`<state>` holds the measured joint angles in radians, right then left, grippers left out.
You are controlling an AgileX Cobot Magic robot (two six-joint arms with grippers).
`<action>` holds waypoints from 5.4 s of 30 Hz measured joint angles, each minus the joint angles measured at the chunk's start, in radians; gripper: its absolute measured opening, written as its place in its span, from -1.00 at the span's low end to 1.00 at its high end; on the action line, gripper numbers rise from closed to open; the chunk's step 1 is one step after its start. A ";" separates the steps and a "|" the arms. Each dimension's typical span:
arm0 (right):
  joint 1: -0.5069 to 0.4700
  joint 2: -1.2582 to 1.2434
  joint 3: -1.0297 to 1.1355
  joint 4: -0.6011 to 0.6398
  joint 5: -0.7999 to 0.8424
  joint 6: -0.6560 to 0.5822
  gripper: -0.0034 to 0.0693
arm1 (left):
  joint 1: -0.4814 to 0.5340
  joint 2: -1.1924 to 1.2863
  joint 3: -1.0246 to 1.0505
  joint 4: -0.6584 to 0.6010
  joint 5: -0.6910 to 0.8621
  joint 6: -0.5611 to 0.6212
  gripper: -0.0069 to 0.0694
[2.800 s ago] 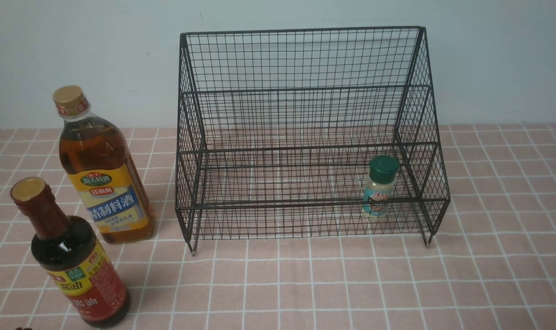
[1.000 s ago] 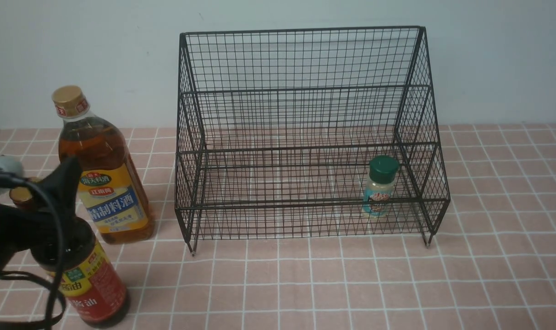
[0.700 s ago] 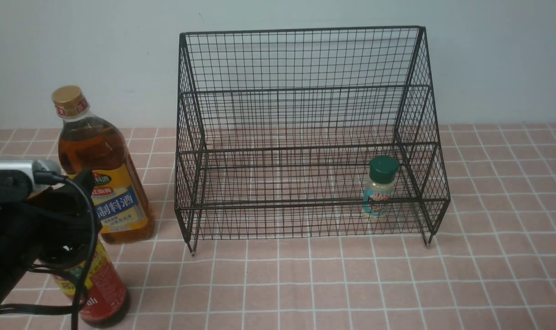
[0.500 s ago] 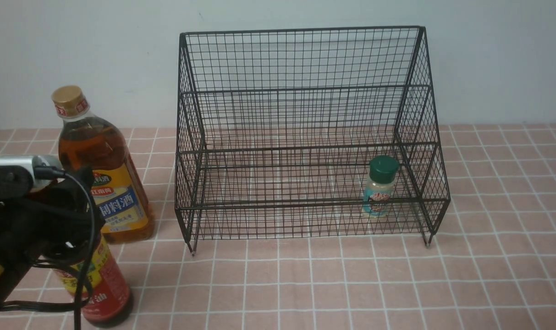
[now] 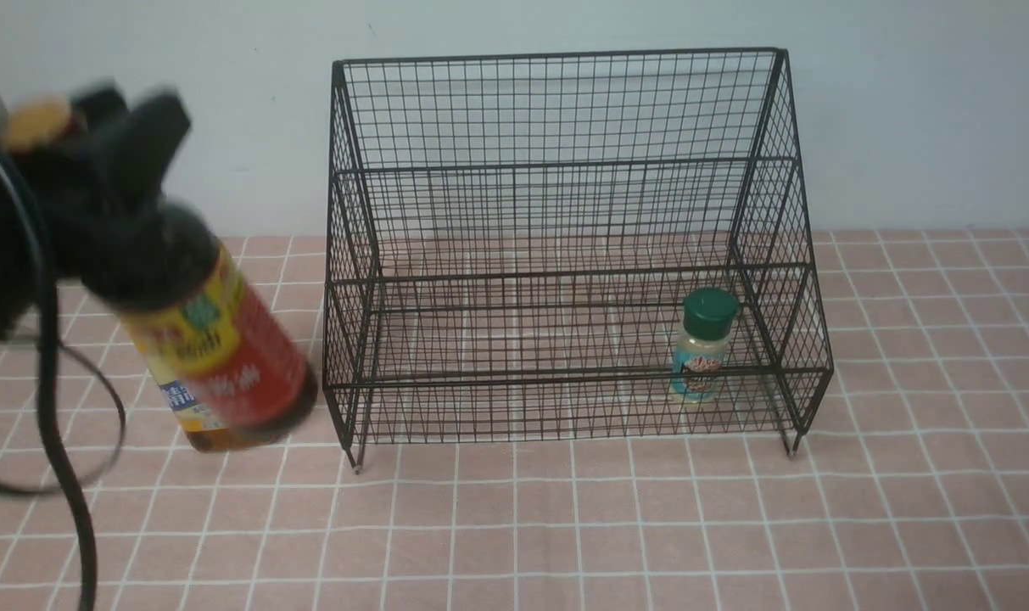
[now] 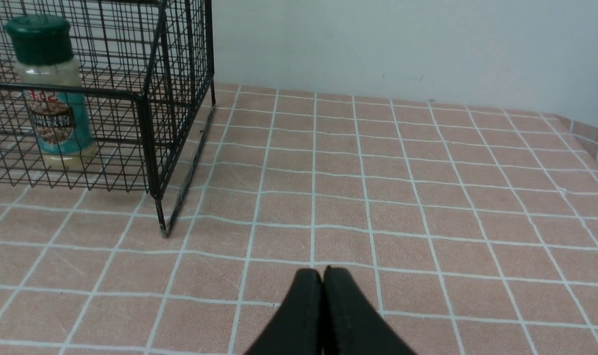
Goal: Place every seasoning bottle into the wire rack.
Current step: Use the left arm to put the condiment bottle back on the shelf, then use the left arm to grab the condiment bottle closest to it
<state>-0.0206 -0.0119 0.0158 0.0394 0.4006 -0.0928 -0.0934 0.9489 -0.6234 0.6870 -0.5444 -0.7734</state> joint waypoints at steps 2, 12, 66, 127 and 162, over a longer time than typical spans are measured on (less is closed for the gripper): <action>0.000 0.000 0.000 0.000 0.000 0.000 -0.95 | 0.000 0.023 -0.109 0.077 0.012 -0.059 -0.14; 0.000 0.000 0.000 0.000 0.000 0.000 -0.95 | -0.024 0.256 -0.396 0.160 0.015 -0.155 -0.14; 0.000 0.000 0.000 0.000 0.000 -0.001 -0.95 | -0.240 0.866 -0.725 0.547 0.236 -0.504 -0.14; 0.000 0.000 0.000 0.000 -0.003 -0.001 -0.95 | 0.026 0.058 -0.526 1.111 -0.112 -1.124 -0.84; 0.000 0.000 0.001 0.000 -0.007 -0.001 -0.95 | 0.003 0.000 -0.207 -0.661 0.709 0.691 -0.84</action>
<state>-0.0206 -0.0119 0.0169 0.0394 0.3936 -0.0937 -0.0906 0.9486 -0.8307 0.0261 0.1650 -0.0822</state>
